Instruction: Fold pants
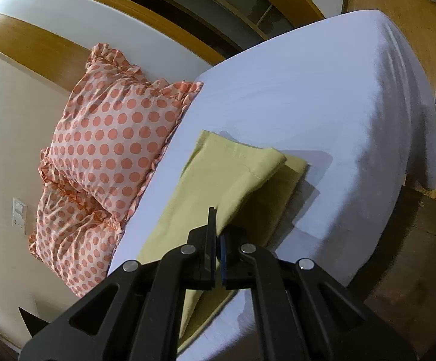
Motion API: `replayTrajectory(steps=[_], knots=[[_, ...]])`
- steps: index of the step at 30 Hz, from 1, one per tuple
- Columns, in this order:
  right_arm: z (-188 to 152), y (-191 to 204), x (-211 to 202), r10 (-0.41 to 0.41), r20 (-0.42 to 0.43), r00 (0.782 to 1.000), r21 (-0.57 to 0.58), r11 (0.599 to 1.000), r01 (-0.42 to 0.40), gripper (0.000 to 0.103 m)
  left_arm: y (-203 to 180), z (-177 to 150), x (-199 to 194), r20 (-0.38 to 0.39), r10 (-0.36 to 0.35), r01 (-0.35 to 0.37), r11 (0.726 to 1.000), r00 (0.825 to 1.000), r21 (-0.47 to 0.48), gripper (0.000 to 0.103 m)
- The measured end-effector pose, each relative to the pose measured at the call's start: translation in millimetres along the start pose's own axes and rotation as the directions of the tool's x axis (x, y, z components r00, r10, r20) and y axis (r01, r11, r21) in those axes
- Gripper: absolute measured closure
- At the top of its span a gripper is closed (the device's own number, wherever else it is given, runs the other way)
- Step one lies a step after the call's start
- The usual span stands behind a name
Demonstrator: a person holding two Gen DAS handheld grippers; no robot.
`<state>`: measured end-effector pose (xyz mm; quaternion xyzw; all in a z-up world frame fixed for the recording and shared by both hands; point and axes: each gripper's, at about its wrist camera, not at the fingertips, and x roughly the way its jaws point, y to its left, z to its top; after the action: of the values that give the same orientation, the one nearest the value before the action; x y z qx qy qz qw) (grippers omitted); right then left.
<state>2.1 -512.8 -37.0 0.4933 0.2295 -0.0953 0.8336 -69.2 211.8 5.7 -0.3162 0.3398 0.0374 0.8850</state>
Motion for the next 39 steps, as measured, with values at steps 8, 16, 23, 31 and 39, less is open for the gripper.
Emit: replayTrajectory(steps=[8,16,23,31,39], knots=[[3.0,3.3,-26.3,-0.16,0.134,0.978,-0.113,0.978,0.176,0.058,-4.0,-20.9,-17.1,0.031,-0.037,0.032,0.989,0.999,0.144,0.071],[-2.6,3.3,-17.3,-0.204,0.156,0.966,-0.176,0.957,0.23,0.058,-2.1,-39.9,-18.8,0.005,-0.127,0.124,0.979,0.992,0.159,0.059],[-25.7,19.1,0.4,-0.085,0.103,0.991,-0.299,0.947,0.112,0.097,-7.2,-40.9,-16.9,-0.002,-0.176,0.174,0.97,0.984,0.168,0.051],[-37.8,97.9,9.3,0.123,0.075,0.99,-0.442,0.893,-0.078,0.099,5.7,-38.1,-30.5,0.053,-0.16,0.152,0.979,0.986,0.135,0.028],[-220.7,255.4,29.4,0.309,-0.469,0.827,-0.636,0.532,-0.56,0.099,6.1,-43.5,-32.3,0.044,-0.138,0.129,0.979,0.989,0.155,0.019]])
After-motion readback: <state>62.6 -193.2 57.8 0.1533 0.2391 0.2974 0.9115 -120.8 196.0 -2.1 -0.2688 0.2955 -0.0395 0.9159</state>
